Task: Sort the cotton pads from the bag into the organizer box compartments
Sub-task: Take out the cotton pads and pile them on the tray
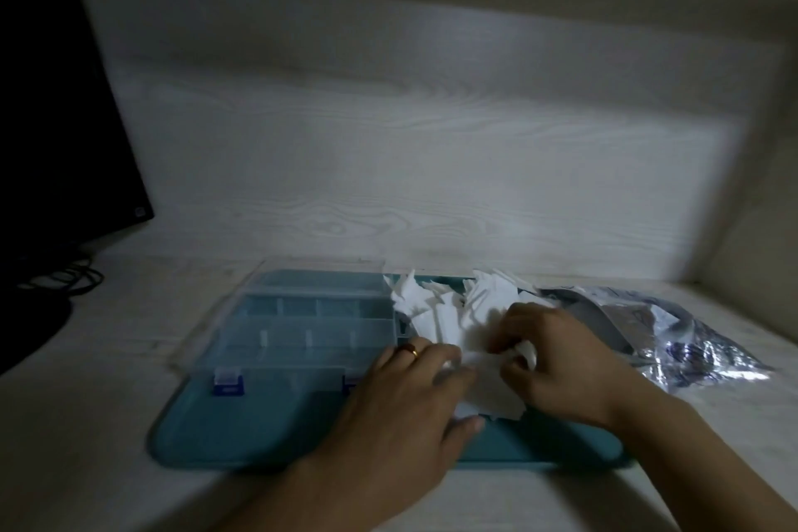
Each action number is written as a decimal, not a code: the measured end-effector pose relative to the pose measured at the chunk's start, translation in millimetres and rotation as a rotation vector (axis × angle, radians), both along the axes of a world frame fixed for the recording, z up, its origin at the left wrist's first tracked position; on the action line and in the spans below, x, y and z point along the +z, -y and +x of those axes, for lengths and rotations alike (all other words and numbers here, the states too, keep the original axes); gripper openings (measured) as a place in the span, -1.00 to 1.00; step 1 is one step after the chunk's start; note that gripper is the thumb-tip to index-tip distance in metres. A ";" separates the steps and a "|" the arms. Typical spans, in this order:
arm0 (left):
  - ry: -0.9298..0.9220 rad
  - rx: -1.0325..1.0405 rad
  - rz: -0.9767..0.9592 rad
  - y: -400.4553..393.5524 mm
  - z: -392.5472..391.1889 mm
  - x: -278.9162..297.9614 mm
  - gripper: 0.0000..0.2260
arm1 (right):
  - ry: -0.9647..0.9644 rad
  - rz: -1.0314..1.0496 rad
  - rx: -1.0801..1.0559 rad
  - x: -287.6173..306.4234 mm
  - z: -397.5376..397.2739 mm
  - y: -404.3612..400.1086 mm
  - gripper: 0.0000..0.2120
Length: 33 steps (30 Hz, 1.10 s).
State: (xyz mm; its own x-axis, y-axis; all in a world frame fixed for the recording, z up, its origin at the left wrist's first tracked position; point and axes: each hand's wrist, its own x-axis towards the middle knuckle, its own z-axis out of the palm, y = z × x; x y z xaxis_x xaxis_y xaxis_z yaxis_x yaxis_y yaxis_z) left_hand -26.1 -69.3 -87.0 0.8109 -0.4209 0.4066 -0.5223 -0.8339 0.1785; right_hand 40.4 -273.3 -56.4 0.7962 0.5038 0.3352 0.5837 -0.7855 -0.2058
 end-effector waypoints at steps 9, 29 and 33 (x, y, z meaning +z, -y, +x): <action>-0.061 0.205 0.311 4.5 11.1 5.2 -0.47 | 0.018 -0.010 -0.084 -18.7 9.5 -2.6 -0.42; -0.044 0.029 0.132 -6.6 21.1 -7.8 -0.52 | -0.082 0.009 0.039 -14.7 1.6 -13.9 -0.50; -0.038 0.042 0.113 -6.6 21.9 -4.6 -0.50 | -0.194 -0.006 0.064 -7.8 -4.2 -15.6 -0.48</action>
State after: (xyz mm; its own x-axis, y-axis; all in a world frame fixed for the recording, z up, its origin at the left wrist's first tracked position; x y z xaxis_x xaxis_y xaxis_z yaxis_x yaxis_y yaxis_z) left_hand -4.2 -62.7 -91.6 0.8427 -0.4275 0.3272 -0.4811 -0.8707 0.1016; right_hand 36.2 -257.7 -64.2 0.8117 0.5570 0.1761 0.5825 -0.7494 -0.3148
